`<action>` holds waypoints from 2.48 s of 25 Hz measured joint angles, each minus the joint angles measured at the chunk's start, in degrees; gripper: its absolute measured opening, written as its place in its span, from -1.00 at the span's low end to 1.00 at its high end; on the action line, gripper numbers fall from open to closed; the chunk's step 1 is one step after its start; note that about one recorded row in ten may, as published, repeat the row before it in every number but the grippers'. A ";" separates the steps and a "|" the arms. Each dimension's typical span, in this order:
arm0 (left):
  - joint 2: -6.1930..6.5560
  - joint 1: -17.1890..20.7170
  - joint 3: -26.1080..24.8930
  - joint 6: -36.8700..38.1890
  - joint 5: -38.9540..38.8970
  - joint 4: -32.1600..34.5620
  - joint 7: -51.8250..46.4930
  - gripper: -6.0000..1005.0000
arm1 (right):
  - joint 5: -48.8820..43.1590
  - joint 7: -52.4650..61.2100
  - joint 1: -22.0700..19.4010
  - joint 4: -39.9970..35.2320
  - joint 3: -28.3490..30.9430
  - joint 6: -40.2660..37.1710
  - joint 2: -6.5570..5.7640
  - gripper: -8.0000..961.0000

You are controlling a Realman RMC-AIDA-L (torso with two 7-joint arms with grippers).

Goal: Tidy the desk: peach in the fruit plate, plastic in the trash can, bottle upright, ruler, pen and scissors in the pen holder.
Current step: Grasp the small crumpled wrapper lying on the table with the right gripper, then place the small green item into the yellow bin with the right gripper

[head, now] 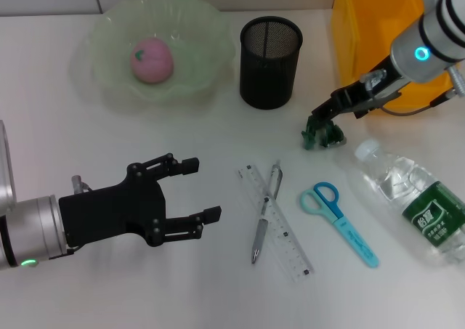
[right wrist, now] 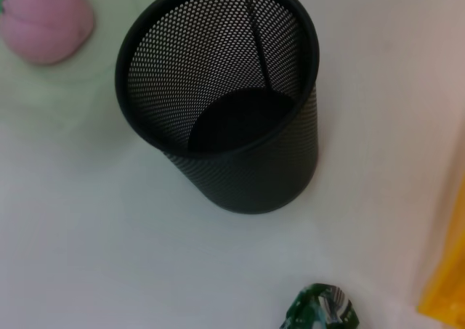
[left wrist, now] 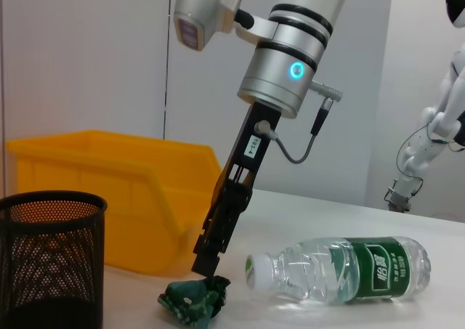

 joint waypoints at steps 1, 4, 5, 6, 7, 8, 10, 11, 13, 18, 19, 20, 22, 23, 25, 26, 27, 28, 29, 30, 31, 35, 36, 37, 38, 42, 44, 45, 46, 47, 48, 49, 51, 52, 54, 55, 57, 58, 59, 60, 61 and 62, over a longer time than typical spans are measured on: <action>0.00 0.02 0.00 -0.01 0.00 0.00 0.00 0.69 | 0.00 -0.02 0.29 0.88 -0.03 0.66 0.03 0.61; 0.00 0.03 -0.02 -0.17 0.00 -0.52 -0.01 0.69 | 0.34 -0.19 1.09 3.25 -0.24 2.22 0.05 0.60; 0.02 0.00 -0.02 -0.17 0.00 -0.68 -0.01 0.69 | 0.74 -0.33 1.21 3.73 -0.41 2.72 0.05 0.59; 0.03 -0.02 -0.02 -0.18 0.00 -0.73 -0.01 0.69 | 1.33 -0.52 1.27 4.19 -0.72 3.27 0.05 0.59; 0.06 -0.03 -0.02 -0.21 0.00 -0.77 -0.01 0.69 | 2.00 -0.72 1.28 4.58 -1.01 3.84 0.05 0.58; 0.07 -0.03 -0.02 -0.23 0.00 -0.78 0.00 0.69 | 2.91 -0.95 1.28 5.25 -1.39 4.54 0.03 0.58; 0.07 -0.03 -0.02 -0.23 0.00 -0.78 0.00 0.69 | 3.02 -0.98 1.28 5.54 -1.45 4.79 0.01 0.57; 0.09 -0.05 -0.02 -0.28 0.00 -0.79 0.00 0.69 | 3.05 -1.00 1.31 5.95 -1.56 5.14 0.01 0.56; 0.09 -0.06 -0.02 -0.28 0.00 -0.79 0.01 0.69 | 3.05 -1.03 1.65 7.32 -2.04 6.00 0.01 0.55; 0.09 -0.12 -0.02 -0.29 0.00 -0.79 0.03 0.69 | 3.06 -1.06 2.23 9.68 -2.12 7.76 0.02 0.52; 0.09 -0.15 -0.02 -0.30 0.00 -0.79 0.04 0.69 | 3.06 -1.06 2.23 9.68 -2.12 7.76 0.02 0.52; 0.09 -0.15 -0.02 -0.30 0.00 -0.79 0.04 0.69 | 3.06 -1.07 2.25 9.96 -2.12 8.14 0.02 0.51; 0.09 -0.15 -0.02 -0.32 0.00 -0.79 0.05 0.68 | 3.09 -1.17 2.28 10.29 -2.11 8.56 0.02 0.50; 0.09 -0.15 -0.02 -0.36 0.00 -0.79 0.06 0.68 | 3.11 -1.39 2.29 10.35 -2.10 8.69 0.03 0.50; 0.09 -0.16 -0.02 -0.43 0.00 -0.79 0.06 0.68 | 3.12 -1.48 2.29 10.37 -2.08 8.76 0.03 0.29; 0.09 -0.19 -0.02 -0.49 0.00 -0.79 0.07 0.68 | 3.12 -1.55 2.24 10.38 -2.05 8.86 0.03 0.19; 0.09 -0.19 -0.02 -0.49 0.00 -0.79 0.07 0.68 | 3.12 -1.60 2.14 10.39 -2.00 8.98 0.03 0.09; 0.09 -0.19 -0.02 -0.49 0.00 -0.79 0.07 0.68 | 3.13 -1.61 1.93 10.34 -1.81 9.09 0.03 -0.02; 0.09 -0.19 -0.02 -0.49 0.00 -0.79 0.07 0.68 | 3.13 -1.61 1.93 10.34 -1.81 9.09 0.03 -0.07; 0.09 -0.24 -0.02 -0.75 0.00 -0.80 0.08 0.68 | 3.16 -1.61 1.84 10.23 -1.69 9.10 0.03 -0.12; 0.09 -0.24 -0.02 -0.75 0.00 -0.80 0.08 0.68 | 3.28 -1.63 1.75 10.13 -1.66 9.12 0.01 -0.17; 0.09 -0.26 -0.02 -0.79 -0.01 -0.79 0.08 0.68 | 3.61 -1.99 1.53 10.10 -1.87 9.18 -0.10 -0.36; 0.09 -0.35 -0.02 -0.84 0.00 -0.79 0.08 0.68 | 3.62 -2.10 1.53 10.14 -1.88 9.22 -0.11 -0.38; 0.09 -0.35 -0.02 -0.84 0.00 -0.79 0.08 0.68 | 3.62 -2.23 1.53 10.21 -1.88 9.28 -0.11 -0.40; 0.09 -0.43 -0.02 -1.10 0.00 -0.79 0.08 0.68 | 3.64 -2.40 1.52 10.33 -1.87 9.50 -0.12 -0.42; 0.09 -0.41 -0.01 -1.22 0.00 -0.79 0.08 0.68 | 3.65 -2.44 1.40 10.25 -1.96 9.65 -0.14 -0.47; 0.09 -0.38 -0.02 -1.25 0.00 -0.79 0.08 0.68 | 3.66 -2.48 1.37 10.11 -2.00 9.66 -0.15 -0.49; 0.09 -0.36 -0.02 -1.27 0.00 -0.79 0.08 0.68 | 3.66 -2.55 1.36 10.10 -2.01 9.67 -0.15 -0.50; 0.09 -0.35 -0.01 -1.29 0.00 -0.79 0.08 0.68 | 3.66 -2.71 1.34 10.09 -2.01 9.69 -0.15 -0.51; 0.09 -0.35 -0.01 -1.29 0.00 -0.79 0.08 0.68 | 3.66 -2.83 1.31 10.09 -2.01 9.72 -0.15 -0.52; 0.09 -0.37 -0.02 -1.36 0.00 -0.79 0.08 0.68 | 3.66 -3.09 1.25 10.07 -2.01 9.79 -0.11 -0.53; 0.09 -0.38 -0.02 -1.41 0.00 -0.79 0.07 0.68 | 3.66 -3.09 1.25 10.07 -2.01 9.79 -0.11 -0.57; 0.09 -0.41 -0.02 -1.46 0.00 -0.79 0.08 0.68 | 3.66 -3.17 1.18 10.05 -2.01 9.87 -0.10 -0.63; 0.09 -0.42 -0.02 -1.48 0.00 -0.79 0.08 0.68 | 3.66 -3.21 1.07 10.00 -2.01 9.89 -0.09 -0.67; 0.09 -0.42 -0.02 -1.53 0.00 -0.79 0.08 0.68 | 3.66 -3.30 0.76 9.64 -2.01 9.91 -0.06 -0.71; 0.09 -0.42 -0.02 -1.54 0.00 -0.79 0.08 0.68 | 3.66 -3.35 0.56 9.26 -2.01 9.90 -0.04 -0.73; 0.09 -0.41 -0.02 -1.56 0.00 -0.79 0.08 0.68 | 3.66 -3.37 0.07 8.27 -2.01 9.60 0.02 -0.75; 0.09 -0.41 -0.02 -1.57 0.00 -0.79 0.07 0.68 | 3.95 -3.38 -0.60 6.75 -2.02 9.00 0.07 -0.76; 0.09 -0.41 -0.02 -1.57 0.00 -0.79 0.07 0.68 | 3.95 -3.38 -0.60 6.75 -2.02 9.00 0.07 -0.77; 0.09 -0.41 -0.02 -1.58 0.00 -0.79 0.07 0.68 | 4.36 -3.38 -0.93 5.97 -2.04 8.67 0.07 -0.78; 0.09 -0.41 -0.01 -1.58 0.00 -0.79 0.07 0.68 | 4.91 -3.38 -1.35 4.98 -2.07 8.31 0.06 -0.79; 0.09 -0.41 -0.01 -1.58 0.00 -0.79 0.07 0.68 | 5.47 -3.38 -1.79 3.94 -2.09 7.84 0.05 -0.80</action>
